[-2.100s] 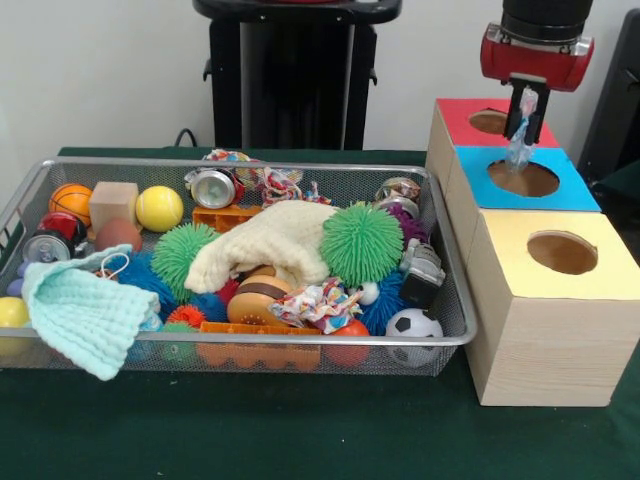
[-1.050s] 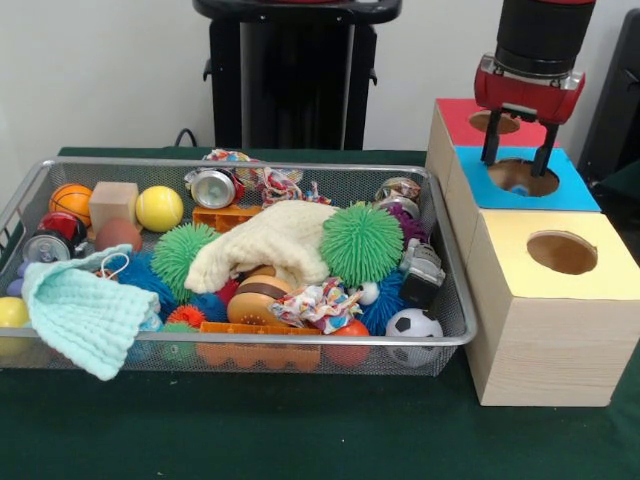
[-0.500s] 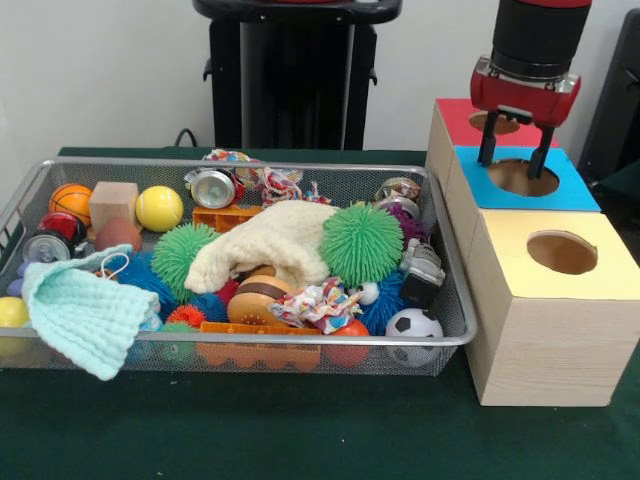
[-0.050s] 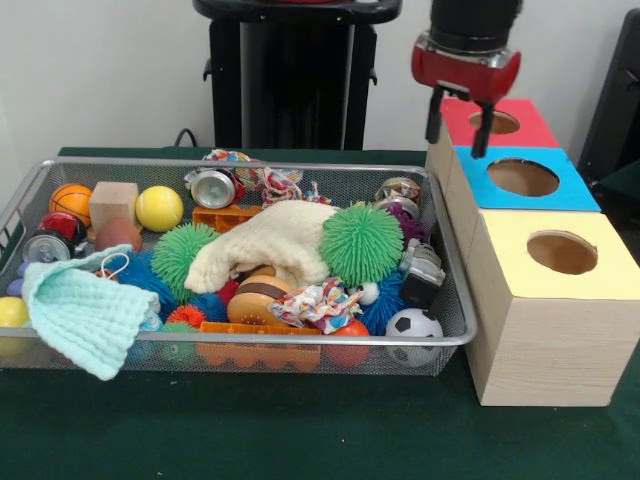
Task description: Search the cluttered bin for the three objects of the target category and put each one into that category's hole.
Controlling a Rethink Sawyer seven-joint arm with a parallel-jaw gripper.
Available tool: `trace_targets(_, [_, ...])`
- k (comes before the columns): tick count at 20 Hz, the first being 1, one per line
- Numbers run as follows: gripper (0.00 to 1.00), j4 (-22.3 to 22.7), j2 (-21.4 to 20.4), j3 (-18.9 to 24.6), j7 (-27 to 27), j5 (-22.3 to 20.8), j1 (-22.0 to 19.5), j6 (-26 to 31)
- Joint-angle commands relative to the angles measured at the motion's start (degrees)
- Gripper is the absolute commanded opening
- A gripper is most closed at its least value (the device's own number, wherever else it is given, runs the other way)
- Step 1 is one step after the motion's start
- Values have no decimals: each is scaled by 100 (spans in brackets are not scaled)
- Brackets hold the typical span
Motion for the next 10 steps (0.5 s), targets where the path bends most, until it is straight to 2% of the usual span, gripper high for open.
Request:
trace_targets(1, [100, 1158, -714, 717, -258, -88, -911, -391])
trace_targets(7, [100, 1975, -1157, 1458, -1077, -384, -2335, -748])
trace_targets(10, [100, 2119, -1100, 1701, -1269, -915, -3005, -1012])
